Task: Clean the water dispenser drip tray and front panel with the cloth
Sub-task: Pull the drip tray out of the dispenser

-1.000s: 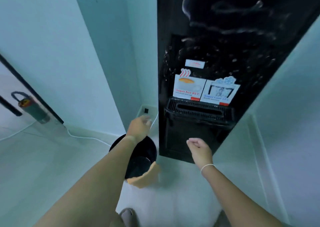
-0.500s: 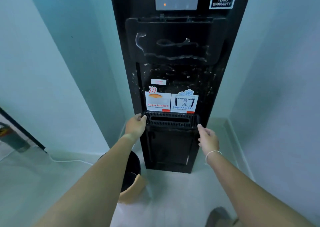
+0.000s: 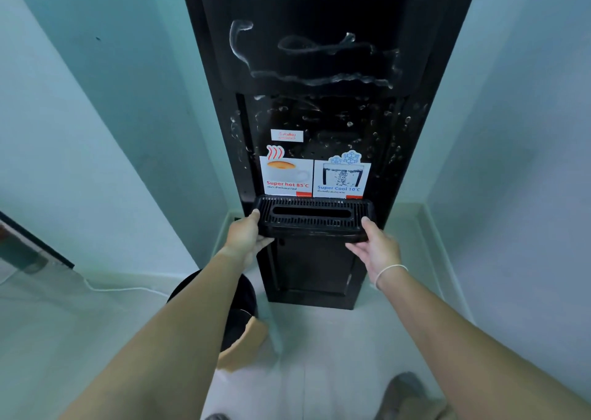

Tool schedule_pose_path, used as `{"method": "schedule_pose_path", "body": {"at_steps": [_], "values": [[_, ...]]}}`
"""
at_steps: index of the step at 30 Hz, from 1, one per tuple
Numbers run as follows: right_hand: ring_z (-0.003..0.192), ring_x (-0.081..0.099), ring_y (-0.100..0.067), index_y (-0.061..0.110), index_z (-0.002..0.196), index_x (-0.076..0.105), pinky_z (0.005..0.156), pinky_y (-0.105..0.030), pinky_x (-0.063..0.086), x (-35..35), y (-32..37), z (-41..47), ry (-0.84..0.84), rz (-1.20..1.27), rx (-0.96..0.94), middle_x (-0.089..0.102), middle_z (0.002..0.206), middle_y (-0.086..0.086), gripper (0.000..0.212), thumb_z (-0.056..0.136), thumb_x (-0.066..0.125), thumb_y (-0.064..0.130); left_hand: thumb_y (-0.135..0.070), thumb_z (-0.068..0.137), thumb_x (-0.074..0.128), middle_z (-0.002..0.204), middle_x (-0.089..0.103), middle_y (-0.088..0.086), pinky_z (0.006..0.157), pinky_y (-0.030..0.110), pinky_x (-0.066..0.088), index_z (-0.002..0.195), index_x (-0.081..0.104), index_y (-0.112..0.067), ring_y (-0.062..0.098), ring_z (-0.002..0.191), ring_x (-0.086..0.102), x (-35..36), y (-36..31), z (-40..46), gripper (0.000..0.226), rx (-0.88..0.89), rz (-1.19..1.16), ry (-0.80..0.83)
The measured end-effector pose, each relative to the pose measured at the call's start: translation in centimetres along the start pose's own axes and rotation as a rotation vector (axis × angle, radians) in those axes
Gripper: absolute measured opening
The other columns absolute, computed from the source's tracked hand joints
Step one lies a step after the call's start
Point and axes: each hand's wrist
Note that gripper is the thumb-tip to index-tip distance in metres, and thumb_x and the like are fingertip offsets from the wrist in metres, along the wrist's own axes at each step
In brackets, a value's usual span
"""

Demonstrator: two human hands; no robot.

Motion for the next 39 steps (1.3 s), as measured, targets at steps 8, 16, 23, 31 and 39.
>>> {"method": "schedule_pose_path", "body": {"at_steps": [8, 16, 23, 31, 39], "values": [[0.083, 0.059, -0.026, 0.004, 0.106, 0.054, 0.085, -0.037, 0.052, 1.0, 2.0, -1.5, 0.031, 0.053, -0.054, 0.058, 0.11, -0.016, 0.022, 0.089, 0.058, 0.018, -0.02, 0.1, 0.043, 0.09, 0.064, 0.008, 0.082, 0.037, 0.049, 0.1, 0.057, -0.003, 0.02, 0.075, 0.063, 0.0, -3.1, -1.7, 0.022, 0.063, -0.049, 0.017], [0.094, 0.061, -0.029, 0.007, 0.099, 0.057, 0.086, -0.036, 0.054, 3.5, 1.6, -5.4, 0.101, -0.038, -0.06, 0.06, 0.11, -0.019, 0.017, 0.089, 0.06, 0.02, -0.019, 0.101, 0.04, 0.086, 0.063, 0.009, 0.083, 0.039, 0.048, 0.106, 0.054, -0.003, 0.02, 0.076, 0.062, -4.6, -4.2, -5.1, 0.021, 0.078, -0.127, 0.017], [0.079, 0.063, -0.02, 0.012, 0.085, 0.059, 0.086, -0.035, 0.052, 6.5, -3.1, -8.3, 0.23, -0.078, 0.021, 0.063, 0.087, -0.004, 0.007, 0.09, 0.058, 0.017, -0.02, 0.101, 0.04, 0.103, 0.057, 0.011, 0.092, 0.04, 0.047, 0.104, 0.054, -0.004, 0.021, 0.078, 0.06, -11.4, -1.3, -5.9, 0.021, 0.036, -0.182, -0.09], [0.09, 0.062, -0.029, -0.004, 0.119, 0.053, 0.085, -0.034, 0.05, 10.2, -12.9, -6.2, 0.272, -0.168, 0.217, 0.055, 0.118, -0.018, 0.038, 0.089, 0.06, 0.017, -0.018, 0.1, 0.043, 0.082, 0.056, 0.007, 0.052, 0.026, 0.057, 0.087, 0.056, -0.007, 0.019, 0.069, 0.058, -19.4, 3.2, -4.2, 0.022, -0.038, -0.211, -0.277], [0.123, 0.048, -0.039, -0.005, 0.13, 0.045, 0.091, -0.039, 0.044, 13.5, -20.8, -4.0, 0.329, -0.332, 0.405, 0.048, 0.133, -0.026, 0.041, 0.093, 0.052, 0.012, -0.017, 0.1, 0.041, 0.082, 0.062, 0.006, 0.059, 0.025, 0.056, 0.083, 0.06, -0.012, 0.022, 0.08, 0.059, -25.8, 8.1, -0.7, 0.026, 0.008, -0.118, -0.432]]}}
Point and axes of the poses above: each hand's wrist, its own z-axis towards the middle knuckle, its own x-axis out of the palm, y = z × x
